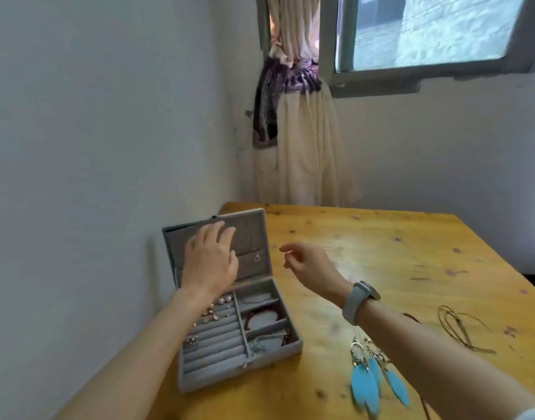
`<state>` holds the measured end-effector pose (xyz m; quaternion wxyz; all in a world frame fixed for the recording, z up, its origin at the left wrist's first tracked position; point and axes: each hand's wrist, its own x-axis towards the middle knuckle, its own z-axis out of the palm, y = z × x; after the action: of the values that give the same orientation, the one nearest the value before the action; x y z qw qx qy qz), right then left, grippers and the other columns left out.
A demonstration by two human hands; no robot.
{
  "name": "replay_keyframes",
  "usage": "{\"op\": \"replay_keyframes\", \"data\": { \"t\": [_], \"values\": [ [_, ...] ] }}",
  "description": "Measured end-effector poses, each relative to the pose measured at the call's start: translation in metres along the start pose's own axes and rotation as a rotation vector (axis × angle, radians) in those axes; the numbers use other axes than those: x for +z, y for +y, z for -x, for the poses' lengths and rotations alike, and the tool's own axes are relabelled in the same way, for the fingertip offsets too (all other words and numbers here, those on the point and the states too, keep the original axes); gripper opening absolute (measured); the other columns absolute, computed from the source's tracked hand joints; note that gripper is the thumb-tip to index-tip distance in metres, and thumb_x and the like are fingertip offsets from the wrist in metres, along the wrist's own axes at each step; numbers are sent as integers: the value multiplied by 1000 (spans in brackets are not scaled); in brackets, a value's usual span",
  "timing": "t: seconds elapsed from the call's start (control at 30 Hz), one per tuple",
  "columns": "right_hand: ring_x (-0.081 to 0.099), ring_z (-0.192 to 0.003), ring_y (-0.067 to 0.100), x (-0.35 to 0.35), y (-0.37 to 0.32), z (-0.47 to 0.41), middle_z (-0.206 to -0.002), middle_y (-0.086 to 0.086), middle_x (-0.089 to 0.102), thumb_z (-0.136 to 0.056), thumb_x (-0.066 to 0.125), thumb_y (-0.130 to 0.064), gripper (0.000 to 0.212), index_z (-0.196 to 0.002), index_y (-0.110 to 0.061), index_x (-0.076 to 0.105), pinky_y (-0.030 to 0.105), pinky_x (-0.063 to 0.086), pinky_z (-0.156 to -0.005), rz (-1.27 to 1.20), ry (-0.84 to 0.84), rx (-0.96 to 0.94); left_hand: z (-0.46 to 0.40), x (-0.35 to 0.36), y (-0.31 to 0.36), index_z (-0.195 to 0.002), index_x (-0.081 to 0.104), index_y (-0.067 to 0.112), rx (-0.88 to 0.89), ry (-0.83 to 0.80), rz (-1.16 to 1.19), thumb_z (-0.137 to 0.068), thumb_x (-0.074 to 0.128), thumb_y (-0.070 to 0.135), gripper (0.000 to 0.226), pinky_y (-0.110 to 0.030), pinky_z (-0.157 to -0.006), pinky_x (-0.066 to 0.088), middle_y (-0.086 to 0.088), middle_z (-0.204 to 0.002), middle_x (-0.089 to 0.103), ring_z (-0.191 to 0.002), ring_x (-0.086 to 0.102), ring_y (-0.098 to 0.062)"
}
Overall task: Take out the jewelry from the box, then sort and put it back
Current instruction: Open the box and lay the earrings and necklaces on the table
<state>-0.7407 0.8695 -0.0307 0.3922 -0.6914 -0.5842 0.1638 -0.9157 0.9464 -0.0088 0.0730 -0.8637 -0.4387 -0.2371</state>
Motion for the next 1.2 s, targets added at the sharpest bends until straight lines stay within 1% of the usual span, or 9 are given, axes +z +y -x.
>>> {"op": "replay_keyframes", "data": {
  "t": [0.1,0.2,0.4,0.5,0.63,0.83,1.0,1.07,1.2],
  "values": [
    [59,-77,20,32,-13,-37,-83,4,61,-93,45,-21,29,-118,-10,54,27,44,-61,12,13,37,-19,6,-27,-141,25,16,-47,-14,-101,-87,47,27,60,-46,-111,17,-8,-149,23,-137,17,-26],
    [59,-89,24,54,-14,-64,-96,6,62,-93,44,-24,25,-112,-10,54,25,39,-64,110,57,116,-29,19,-41,-144,13,19,-89,-28,-145,-88,43,30,65,-51,-112,5,-3,-150,18,-139,11,-23],
    [61,-79,31,87,-3,-84,-78,9,60,-88,46,-30,24,-80,-9,56,27,37,-60,266,85,229,-24,39,-47,-130,45,8,-64,123,-70,-69,65,18,64,-58,-108,18,-11,-126,53,-122,45,-30],
    [59,-76,26,80,-10,-83,-78,5,60,-87,48,-27,18,-84,-12,56,28,40,-62,163,118,226,-22,42,-51,-128,48,7,-21,157,-91,-65,68,17,67,-58,-105,22,-13,-123,56,-118,49,-31],
    [56,-72,21,43,-33,-90,-75,3,62,-85,52,-23,10,-80,-15,56,32,45,-64,-45,213,121,-21,32,-49,-143,23,15,-63,43,-64,-83,51,25,67,-48,-112,-2,-6,-145,32,-137,22,-23],
    [53,-66,17,-16,-91,-99,-73,5,58,-87,52,-12,9,-78,-14,54,23,45,-60,-398,86,97,-26,14,-43,-145,9,20,-137,-131,4,-89,40,31,64,-44,-113,-7,2,-153,13,-141,4,-16],
    [57,-67,20,-54,-125,-76,-72,9,58,-89,50,-11,12,-79,-10,55,31,51,-68,-692,67,64,-22,-11,-34,-137,36,18,-204,-18,397,-89,47,21,49,-39,-115,11,1,-147,30,-137,23,-15],
    [56,-59,17,-68,-134,-55,-64,6,55,-90,48,-8,12,-80,-9,56,32,50,-66,-761,0,31,-14,-29,-19,-129,46,18,-241,41,703,-89,50,16,40,-26,-107,25,3,-138,43,-128,36,-12],
    [51,-51,14,-87,-143,2,-57,1,53,-90,47,-4,14,-80,-7,56,25,46,-54,-628,-245,-16,19,-61,28,-124,51,23,-239,-128,1299,-94,45,20,31,-18,-96,33,7,-129,53,-121,45,-6]
  ]
}}
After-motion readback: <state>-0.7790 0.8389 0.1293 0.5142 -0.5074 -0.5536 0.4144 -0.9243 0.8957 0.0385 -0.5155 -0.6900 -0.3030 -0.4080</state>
